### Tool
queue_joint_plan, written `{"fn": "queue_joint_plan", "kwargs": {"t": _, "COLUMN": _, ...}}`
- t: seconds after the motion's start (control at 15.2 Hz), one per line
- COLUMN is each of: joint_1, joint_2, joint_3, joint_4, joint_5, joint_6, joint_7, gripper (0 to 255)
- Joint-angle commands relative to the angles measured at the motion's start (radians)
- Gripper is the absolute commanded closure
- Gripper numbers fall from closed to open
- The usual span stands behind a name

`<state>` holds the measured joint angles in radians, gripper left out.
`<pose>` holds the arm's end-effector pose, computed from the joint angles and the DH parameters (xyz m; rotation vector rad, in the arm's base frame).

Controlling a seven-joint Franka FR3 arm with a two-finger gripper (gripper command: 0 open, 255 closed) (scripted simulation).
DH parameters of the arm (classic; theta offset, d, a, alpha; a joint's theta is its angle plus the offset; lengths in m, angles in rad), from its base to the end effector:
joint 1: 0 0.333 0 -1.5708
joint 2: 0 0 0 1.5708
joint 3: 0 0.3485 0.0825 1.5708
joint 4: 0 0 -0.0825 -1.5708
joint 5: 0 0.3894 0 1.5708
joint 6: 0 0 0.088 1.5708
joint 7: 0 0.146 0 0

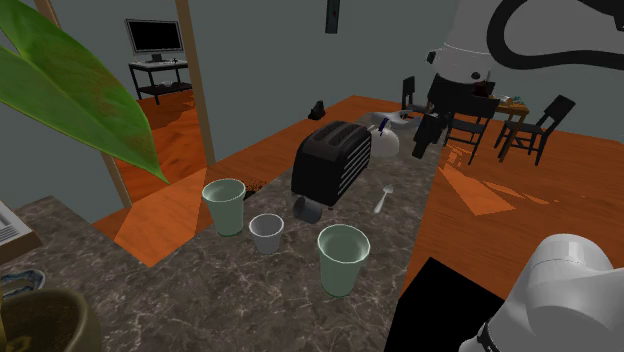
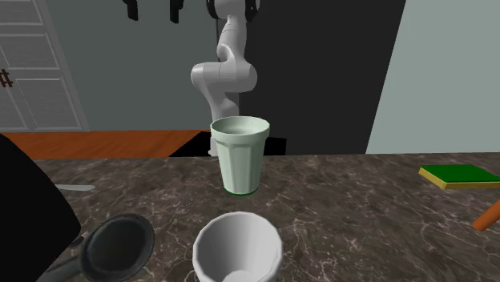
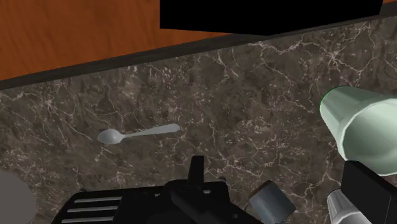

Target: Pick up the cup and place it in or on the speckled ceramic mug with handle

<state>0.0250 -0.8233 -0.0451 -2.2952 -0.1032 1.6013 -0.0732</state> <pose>0.2859 -0.0258 0.6175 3.0589 0.0947 0.1929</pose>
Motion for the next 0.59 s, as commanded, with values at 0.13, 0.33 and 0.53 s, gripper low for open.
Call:
{"fn": "queue_joint_plan", "kwargs": {"t": 0.13, "joint_1": 0.009, "joint_2": 0.036, "joint_3": 0.034, "joint_4": -0.013, "joint_5": 0.013, "joint_6": 0.045, "joint_7": 0.038, "gripper": 0}}
{"fn": "queue_joint_plan", "kwargs": {"t": 0.33, "joint_1": 0.021, "joint_2": 0.099, "joint_3": 0.084, "joint_4": -0.024, "joint_5": 0.028, "joint_6": 0.111, "joint_7": 0.096, "gripper": 0}}
{"fn": "queue_joint_plan", "kwargs": {"t": 0.53, "joint_1": 0.031, "joint_2": 0.172, "joint_3": 0.134, "joint_4": -0.022, "joint_5": 0.037, "joint_6": 0.176, "joint_7": 0.153, "gripper": 0}}
